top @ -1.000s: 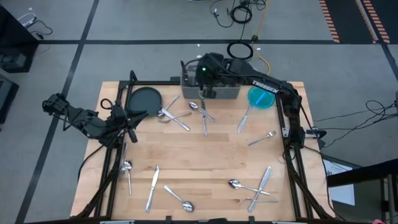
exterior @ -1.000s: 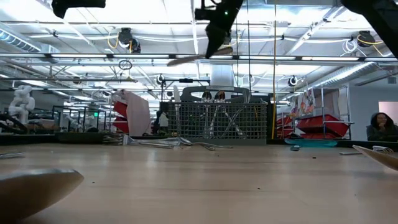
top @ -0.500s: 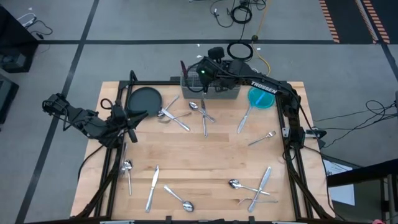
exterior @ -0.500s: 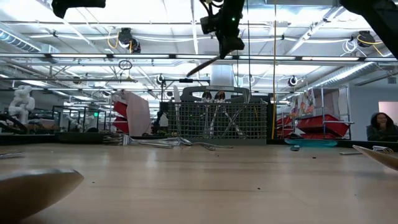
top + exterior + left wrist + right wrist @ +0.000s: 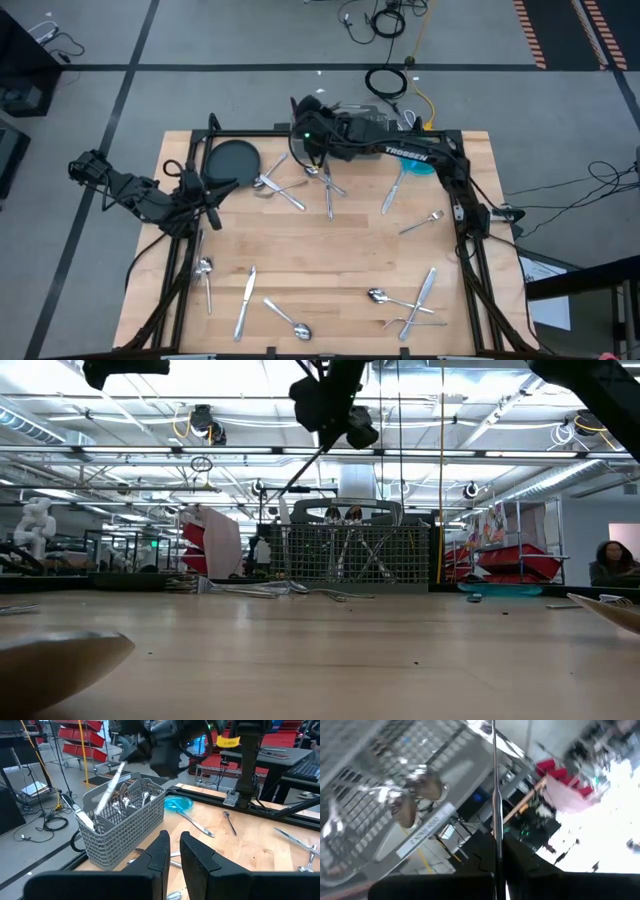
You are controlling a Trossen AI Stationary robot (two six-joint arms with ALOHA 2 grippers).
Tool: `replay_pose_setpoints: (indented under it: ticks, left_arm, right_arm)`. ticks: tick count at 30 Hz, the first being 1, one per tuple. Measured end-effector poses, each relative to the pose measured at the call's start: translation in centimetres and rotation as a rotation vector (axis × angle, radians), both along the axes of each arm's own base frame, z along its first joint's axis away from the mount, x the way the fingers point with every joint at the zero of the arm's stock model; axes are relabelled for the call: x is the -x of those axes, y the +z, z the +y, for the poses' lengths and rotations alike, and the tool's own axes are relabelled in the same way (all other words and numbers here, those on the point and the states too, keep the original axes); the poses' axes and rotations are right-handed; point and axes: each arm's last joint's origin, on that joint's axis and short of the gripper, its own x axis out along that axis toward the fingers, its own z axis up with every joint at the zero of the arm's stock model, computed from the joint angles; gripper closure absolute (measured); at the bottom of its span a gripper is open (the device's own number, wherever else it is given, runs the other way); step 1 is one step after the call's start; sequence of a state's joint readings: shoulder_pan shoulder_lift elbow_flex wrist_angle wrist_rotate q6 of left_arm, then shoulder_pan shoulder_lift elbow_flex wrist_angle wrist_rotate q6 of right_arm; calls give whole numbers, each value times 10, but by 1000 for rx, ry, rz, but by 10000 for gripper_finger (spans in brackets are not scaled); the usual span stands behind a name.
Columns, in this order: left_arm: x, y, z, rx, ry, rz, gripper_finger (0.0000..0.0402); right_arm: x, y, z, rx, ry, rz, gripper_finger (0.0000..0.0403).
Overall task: Sort silverware
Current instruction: Put the knife into the silverware basket
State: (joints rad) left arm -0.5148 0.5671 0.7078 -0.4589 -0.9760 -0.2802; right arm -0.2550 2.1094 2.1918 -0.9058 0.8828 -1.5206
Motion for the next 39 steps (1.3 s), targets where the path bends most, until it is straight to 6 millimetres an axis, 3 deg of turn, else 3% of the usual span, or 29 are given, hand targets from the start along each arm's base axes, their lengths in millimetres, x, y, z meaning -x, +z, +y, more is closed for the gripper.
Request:
replay_pose_setpoints:
  ticks: [9, 19, 26, 39]
  left_arm:
    - [0, 0, 0, 1, 0, -1, 349]
    - [0, 0, 0, -3, 1, 2, 349]
    - [0, 0, 0, -7, 0, 4, 349]
    - [0, 0, 0, -6, 0, 3, 349]
  right_arm:
    - [-8, -17, -12, 20, 51, 144, 402]
    - [-7, -14, -40, 74, 63, 171, 402]
    - [-7, -17, -41, 49, 123, 217, 402]
    - [-35, -82, -52, 11, 158, 348, 402]
